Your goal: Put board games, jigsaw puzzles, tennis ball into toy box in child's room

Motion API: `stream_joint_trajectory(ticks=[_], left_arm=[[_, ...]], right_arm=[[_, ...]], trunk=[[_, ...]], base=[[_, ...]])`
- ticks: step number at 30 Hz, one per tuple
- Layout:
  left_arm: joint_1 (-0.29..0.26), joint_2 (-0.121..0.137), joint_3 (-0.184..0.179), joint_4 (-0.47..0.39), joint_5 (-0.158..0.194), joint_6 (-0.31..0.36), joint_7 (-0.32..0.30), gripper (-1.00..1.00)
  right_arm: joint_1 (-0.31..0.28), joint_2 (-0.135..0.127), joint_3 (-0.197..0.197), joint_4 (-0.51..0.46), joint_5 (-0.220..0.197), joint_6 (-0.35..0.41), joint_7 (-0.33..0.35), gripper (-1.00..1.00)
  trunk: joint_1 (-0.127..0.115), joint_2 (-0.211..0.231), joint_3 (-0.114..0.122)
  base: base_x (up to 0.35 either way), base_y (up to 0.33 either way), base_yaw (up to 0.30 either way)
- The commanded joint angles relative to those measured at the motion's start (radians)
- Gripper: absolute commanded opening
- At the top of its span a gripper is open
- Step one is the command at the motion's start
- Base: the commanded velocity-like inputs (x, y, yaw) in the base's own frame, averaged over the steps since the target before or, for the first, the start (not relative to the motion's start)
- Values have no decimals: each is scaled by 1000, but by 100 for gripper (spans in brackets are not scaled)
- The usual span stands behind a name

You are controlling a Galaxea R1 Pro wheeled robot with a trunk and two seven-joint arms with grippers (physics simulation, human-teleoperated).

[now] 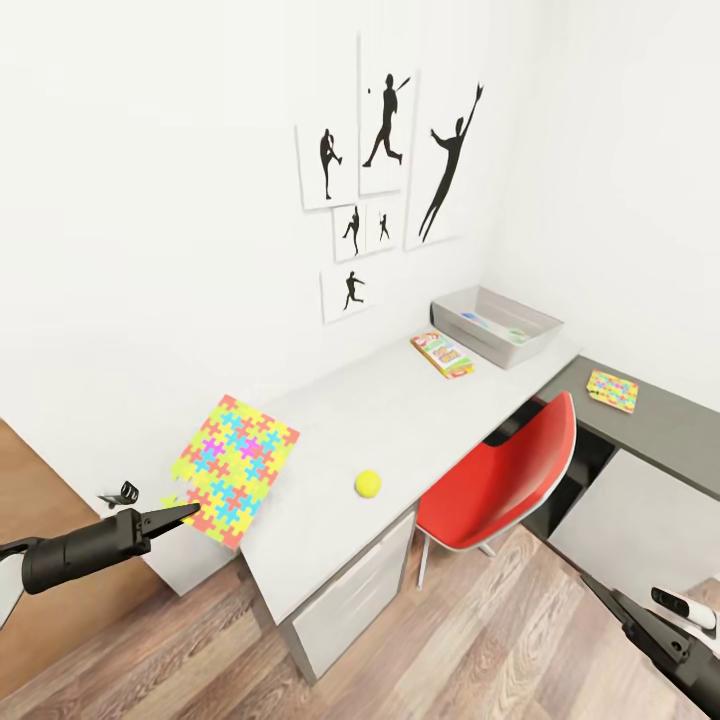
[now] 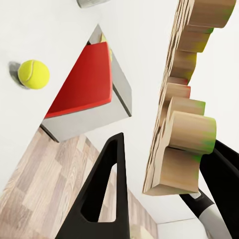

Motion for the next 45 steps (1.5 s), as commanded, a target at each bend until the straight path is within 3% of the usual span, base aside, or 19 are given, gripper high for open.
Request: stream_joint_trajectory(ticks=[1,16,40,45], left_arm=[[-1,0,0,0,-2,4,-3,-100],[-2,-2,-1,-4,-2,4,-3,-100],[-2,-3,-4,-4,-2,4,-10,-100],[-1,-2,-3,-4,-4,4,-62,-100]], right_arm=[[-1,0,0,0,-1,11,3,100],[1,-1,-13,1,0,11,3,100],[1,-2,-16,11,-2,10,1,100],[1,-2,-40,13,-2,11,2,100]], trunk=[[1,-2,0],[1,-2,24],[1,-2,32],[1,-2,38]], base=[[0,0,0],[0,0,0],[0,0,-39],[0,0,-202]])
